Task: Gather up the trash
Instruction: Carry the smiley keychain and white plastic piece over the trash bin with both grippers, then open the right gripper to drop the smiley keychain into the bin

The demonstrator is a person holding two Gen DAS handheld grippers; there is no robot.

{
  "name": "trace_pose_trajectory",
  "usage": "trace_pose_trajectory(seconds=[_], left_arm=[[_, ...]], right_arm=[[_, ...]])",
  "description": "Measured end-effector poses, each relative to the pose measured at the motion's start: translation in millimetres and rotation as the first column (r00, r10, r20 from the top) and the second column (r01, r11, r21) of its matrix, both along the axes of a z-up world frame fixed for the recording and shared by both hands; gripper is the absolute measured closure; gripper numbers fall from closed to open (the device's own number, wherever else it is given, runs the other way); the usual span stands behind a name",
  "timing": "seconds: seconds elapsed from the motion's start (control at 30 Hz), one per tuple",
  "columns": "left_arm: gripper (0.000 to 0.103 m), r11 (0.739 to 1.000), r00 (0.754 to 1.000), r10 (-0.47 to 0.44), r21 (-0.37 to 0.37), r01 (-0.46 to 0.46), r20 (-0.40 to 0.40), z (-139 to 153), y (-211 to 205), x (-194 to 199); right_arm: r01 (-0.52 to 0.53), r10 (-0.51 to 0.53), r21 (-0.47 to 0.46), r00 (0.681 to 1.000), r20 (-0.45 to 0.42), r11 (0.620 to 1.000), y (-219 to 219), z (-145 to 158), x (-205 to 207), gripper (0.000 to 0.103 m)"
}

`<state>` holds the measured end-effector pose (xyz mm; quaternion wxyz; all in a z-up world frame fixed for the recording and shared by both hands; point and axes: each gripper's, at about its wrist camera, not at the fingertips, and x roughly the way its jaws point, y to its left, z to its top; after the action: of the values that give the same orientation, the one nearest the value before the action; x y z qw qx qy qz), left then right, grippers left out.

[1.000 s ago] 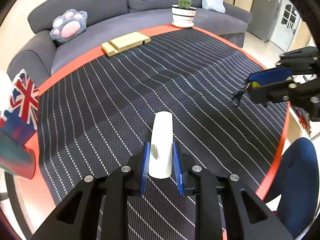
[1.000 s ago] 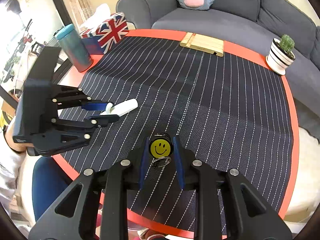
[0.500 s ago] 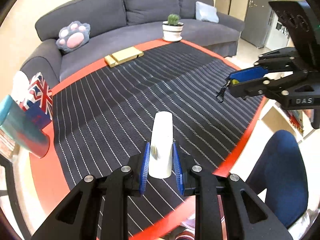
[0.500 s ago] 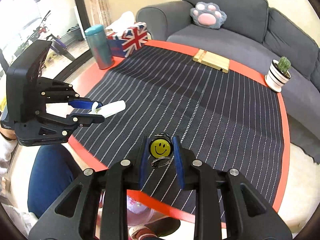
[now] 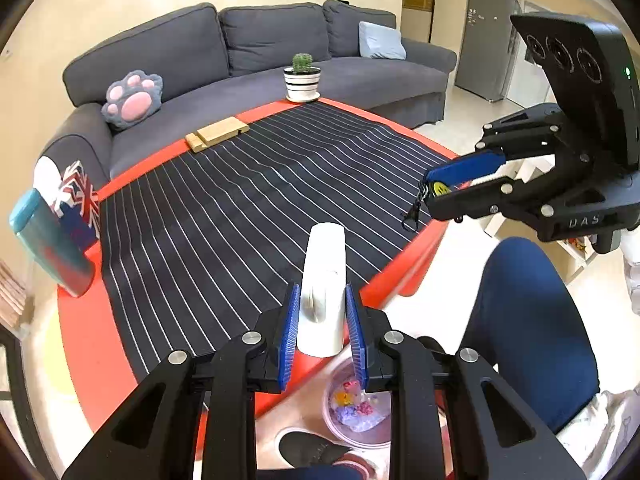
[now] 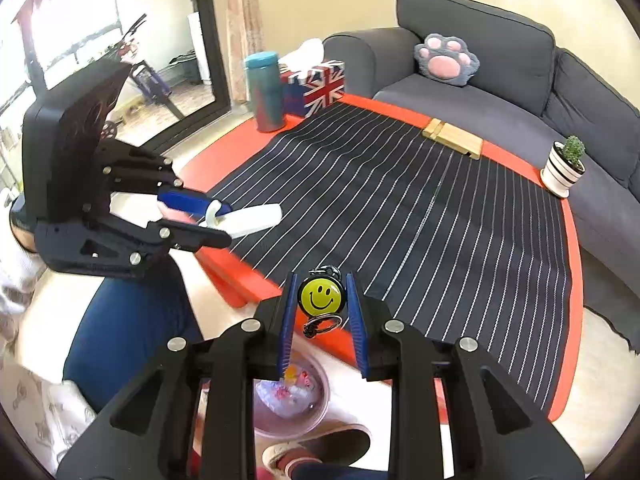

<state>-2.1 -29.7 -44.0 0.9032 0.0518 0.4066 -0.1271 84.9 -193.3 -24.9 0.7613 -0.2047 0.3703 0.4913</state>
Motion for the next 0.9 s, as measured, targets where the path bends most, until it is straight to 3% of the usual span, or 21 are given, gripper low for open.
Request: trace_pose_trajectory(seconds=[0.4, 0.73, 0.77, 0.87, 0.9], left_arm=[[0.080, 0.999, 1.000, 0.014, -0.035, -0.015, -0.008, -25, -17, -48], [0.080, 0.997, 0.999, 0.020, -0.076, -0.023, -0.030, -32, -17, -64], [0.080, 0.997, 0.999, 0.021, -0.076, -0.023, -0.031, -32, -16, -64], [0.080, 0.997, 0.999, 0.019, -0.079, -0.021, -0.032, -32, -17, -65], [0.080, 0.997, 0.999, 0.019, -0.079, -0.021, -0.033, -32, -17, -65]], right_arm=[[-0.069, 0.069, -0.004, 0.996, -0.056, 0.998, -13, -35, -55, 0.079], [-0.091, 0.089, -0.012, 0.988, -0.122, 0.996, -14, -59, -69, 0.078], [-0.088, 0.086, -0.013, 0.989, -0.123, 0.996, -14, -59, -69, 0.073], [-0.063, 0.062, -0.003, 0.991, -0.122, 0.998, -18, -58, -66, 0.027], [-0.054, 0.055, 0.005, 0.991, -0.126, 0.998, -18, -57, -64, 0.022]])
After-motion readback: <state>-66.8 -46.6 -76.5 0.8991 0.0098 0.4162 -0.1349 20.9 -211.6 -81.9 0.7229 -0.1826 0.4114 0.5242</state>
